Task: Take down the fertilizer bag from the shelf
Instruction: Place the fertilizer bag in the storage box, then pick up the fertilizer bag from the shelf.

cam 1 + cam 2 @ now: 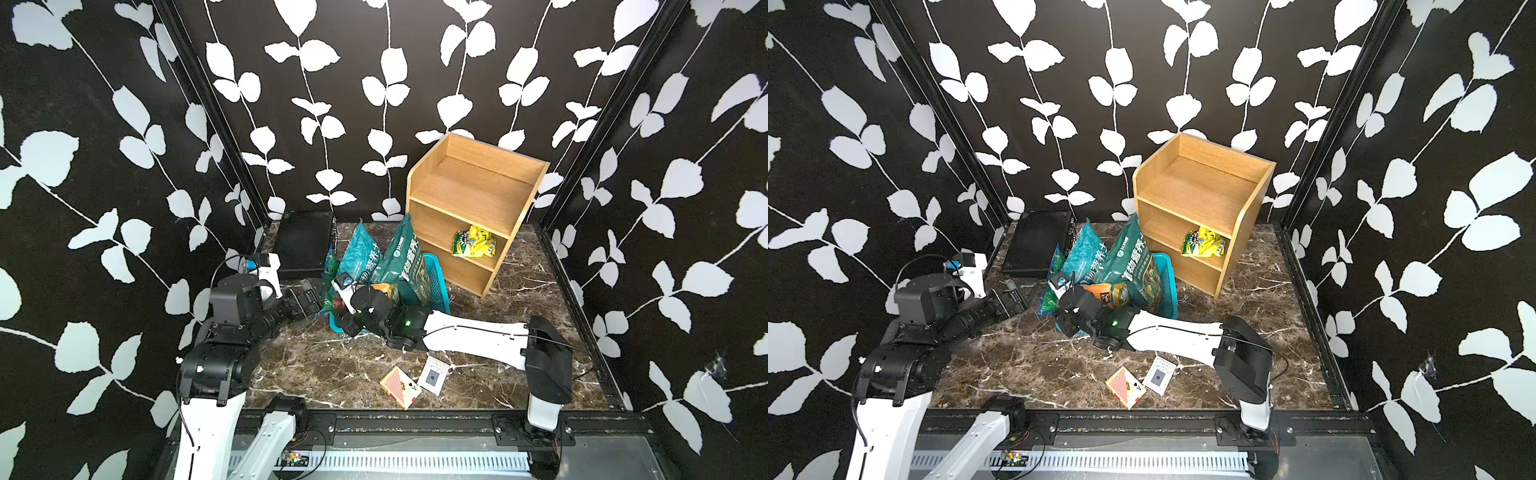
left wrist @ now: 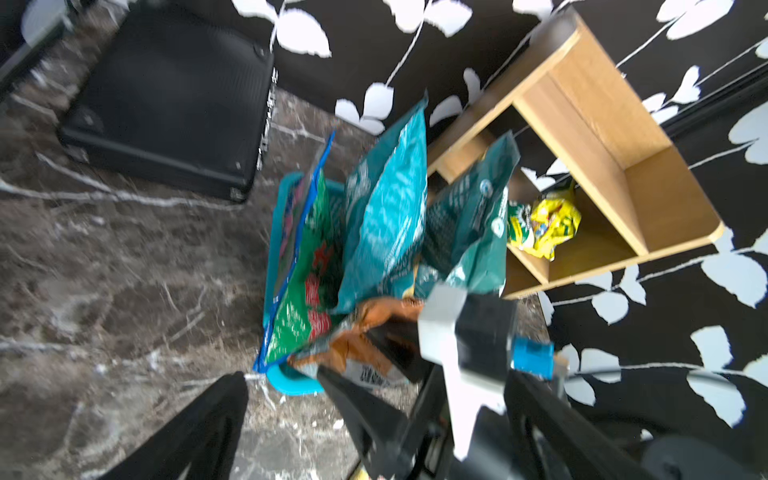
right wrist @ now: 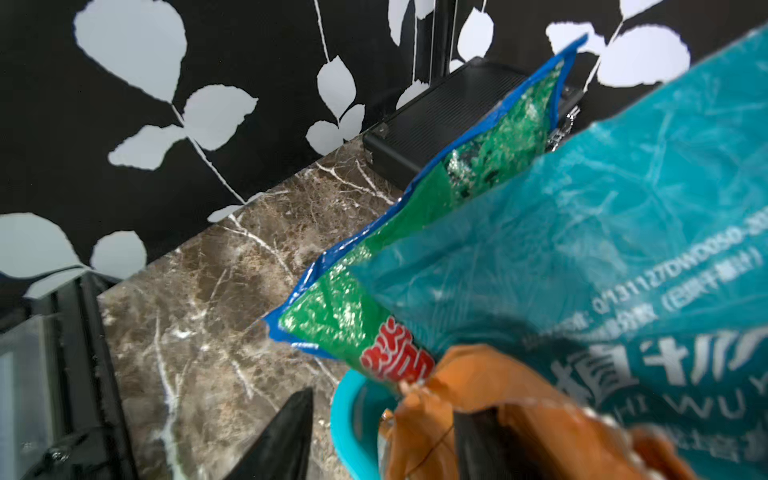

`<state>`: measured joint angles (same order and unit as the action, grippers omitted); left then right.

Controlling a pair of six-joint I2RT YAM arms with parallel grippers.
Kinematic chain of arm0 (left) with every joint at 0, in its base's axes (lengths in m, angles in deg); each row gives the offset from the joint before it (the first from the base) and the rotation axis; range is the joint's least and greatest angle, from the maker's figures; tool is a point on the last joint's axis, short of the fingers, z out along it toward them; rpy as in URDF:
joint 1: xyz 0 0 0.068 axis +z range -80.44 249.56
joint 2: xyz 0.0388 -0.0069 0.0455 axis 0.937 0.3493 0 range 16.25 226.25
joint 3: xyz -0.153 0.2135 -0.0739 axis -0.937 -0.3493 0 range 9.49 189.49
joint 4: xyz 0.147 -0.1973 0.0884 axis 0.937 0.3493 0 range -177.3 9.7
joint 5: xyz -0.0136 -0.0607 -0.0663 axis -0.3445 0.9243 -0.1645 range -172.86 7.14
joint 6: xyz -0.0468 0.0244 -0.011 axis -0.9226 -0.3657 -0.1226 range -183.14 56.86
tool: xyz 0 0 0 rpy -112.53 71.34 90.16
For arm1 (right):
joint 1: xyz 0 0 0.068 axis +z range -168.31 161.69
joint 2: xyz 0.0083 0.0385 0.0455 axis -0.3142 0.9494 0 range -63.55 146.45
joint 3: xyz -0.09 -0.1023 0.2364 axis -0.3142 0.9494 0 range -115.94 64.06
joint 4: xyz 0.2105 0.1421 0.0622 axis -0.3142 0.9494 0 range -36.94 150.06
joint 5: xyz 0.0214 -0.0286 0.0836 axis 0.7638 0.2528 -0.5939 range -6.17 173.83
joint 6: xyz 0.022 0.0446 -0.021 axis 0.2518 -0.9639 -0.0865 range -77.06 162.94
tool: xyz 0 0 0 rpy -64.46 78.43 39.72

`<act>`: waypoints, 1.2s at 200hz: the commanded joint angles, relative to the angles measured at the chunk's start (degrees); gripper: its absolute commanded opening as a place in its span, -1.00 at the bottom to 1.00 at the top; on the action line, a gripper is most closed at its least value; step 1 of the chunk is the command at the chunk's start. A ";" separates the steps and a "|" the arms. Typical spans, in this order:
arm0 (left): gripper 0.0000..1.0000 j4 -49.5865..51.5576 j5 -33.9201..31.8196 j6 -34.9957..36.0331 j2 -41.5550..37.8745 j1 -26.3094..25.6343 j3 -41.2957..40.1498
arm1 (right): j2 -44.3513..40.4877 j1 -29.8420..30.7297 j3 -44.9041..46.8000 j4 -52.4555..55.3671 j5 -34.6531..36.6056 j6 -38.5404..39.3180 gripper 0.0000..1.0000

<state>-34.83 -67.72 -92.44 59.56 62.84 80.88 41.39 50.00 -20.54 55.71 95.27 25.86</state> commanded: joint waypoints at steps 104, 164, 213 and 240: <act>0.97 -2.21 -6.25 6.51 -6.12 6.40 -2.09 | -43.50 -2.36 15.10 0.70 34.68 1.76 0.60; 0.97 5.40 -7.04 12.25 -0.14 7.72 2.30 | -40.84 -19.27 17.17 12.01 31.77 -19.40 0.60; 0.97 4.28 -7.87 11.91 -3.05 8.27 0.98 | -36.98 -19.71 19.12 14.15 39.62 -30.08 0.76; 0.97 4.56 -8.18 11.84 -2.80 8.31 1.03 | -33.89 -19.71 18.59 11.06 40.82 -25.67 0.74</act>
<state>-30.83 -75.00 -81.40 55.89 70.79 82.13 6.35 30.57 -2.05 69.35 131.88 0.64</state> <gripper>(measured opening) 0.987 0.872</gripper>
